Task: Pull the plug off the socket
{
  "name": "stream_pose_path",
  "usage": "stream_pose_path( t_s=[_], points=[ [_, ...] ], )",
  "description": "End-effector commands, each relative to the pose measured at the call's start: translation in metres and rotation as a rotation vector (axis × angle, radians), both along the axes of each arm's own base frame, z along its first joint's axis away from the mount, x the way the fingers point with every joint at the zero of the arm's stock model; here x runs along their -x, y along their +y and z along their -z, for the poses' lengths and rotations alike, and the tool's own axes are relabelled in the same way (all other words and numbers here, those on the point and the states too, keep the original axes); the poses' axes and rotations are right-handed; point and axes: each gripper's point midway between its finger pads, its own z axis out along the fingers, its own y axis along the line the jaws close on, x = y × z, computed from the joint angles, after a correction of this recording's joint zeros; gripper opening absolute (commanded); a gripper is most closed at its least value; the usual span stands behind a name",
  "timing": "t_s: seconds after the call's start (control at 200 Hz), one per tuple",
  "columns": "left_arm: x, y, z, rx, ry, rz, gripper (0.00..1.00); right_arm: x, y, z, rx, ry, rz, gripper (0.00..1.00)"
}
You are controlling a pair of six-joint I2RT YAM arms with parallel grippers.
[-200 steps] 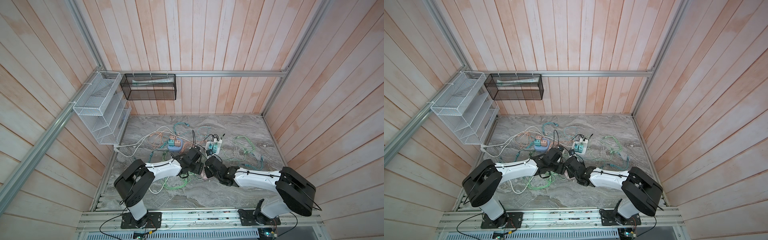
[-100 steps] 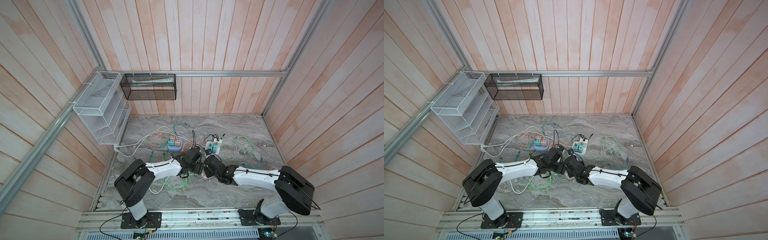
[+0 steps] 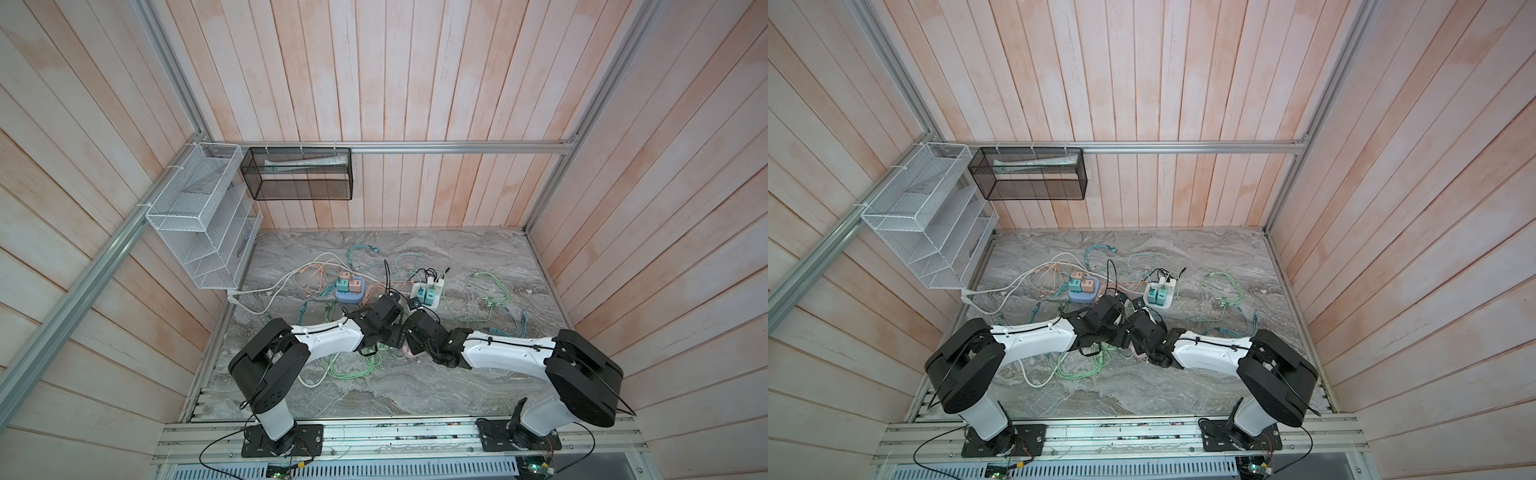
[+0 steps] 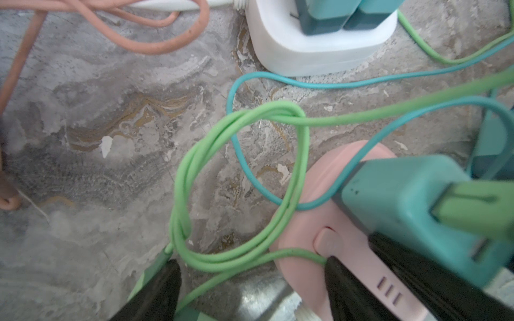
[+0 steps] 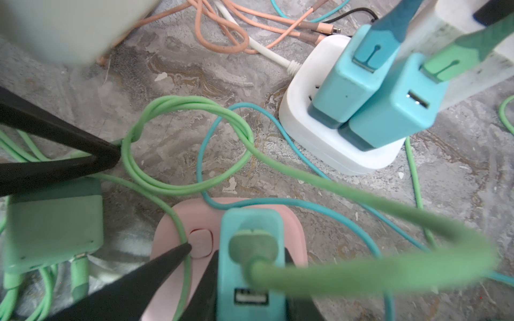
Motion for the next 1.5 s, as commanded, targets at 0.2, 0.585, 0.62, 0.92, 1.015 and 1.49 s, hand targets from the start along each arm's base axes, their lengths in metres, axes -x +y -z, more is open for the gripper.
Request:
stream_pose_path(
  t_s=[0.2, 0.585, 0.62, 0.92, 1.015, 1.49],
  points=[
    [0.026, 0.014, 0.042, -0.112, 0.111, 0.037, 0.83, 0.000, 0.010, -0.024, -0.233, -0.008, -0.013, 0.00],
    [0.025, 0.014, 0.042, -0.123, 0.114, 0.042, 0.83, 0.002, 0.030, -0.012, -0.060, 0.017, -0.051, 0.00],
    [0.025, 0.014, 0.043, -0.126, 0.115, 0.043, 0.83, 0.002, 0.028, -0.012, -0.058, 0.015, -0.046, 0.00],
    [0.027, 0.015, 0.047, -0.126, 0.125, 0.042, 0.83, 0.001, 0.011, -0.026, -0.229, 0.006, 0.027, 0.00],
    [0.028, 0.014, 0.048, -0.127, 0.130, 0.043, 0.83, 0.000, 0.009, -0.032, -0.264, -0.015, 0.029, 0.00],
    [0.028, 0.011, 0.051, -0.128, 0.146, 0.045, 0.83, 0.001, 0.023, -0.018, -0.163, 0.026, 0.023, 0.00]
  ],
)
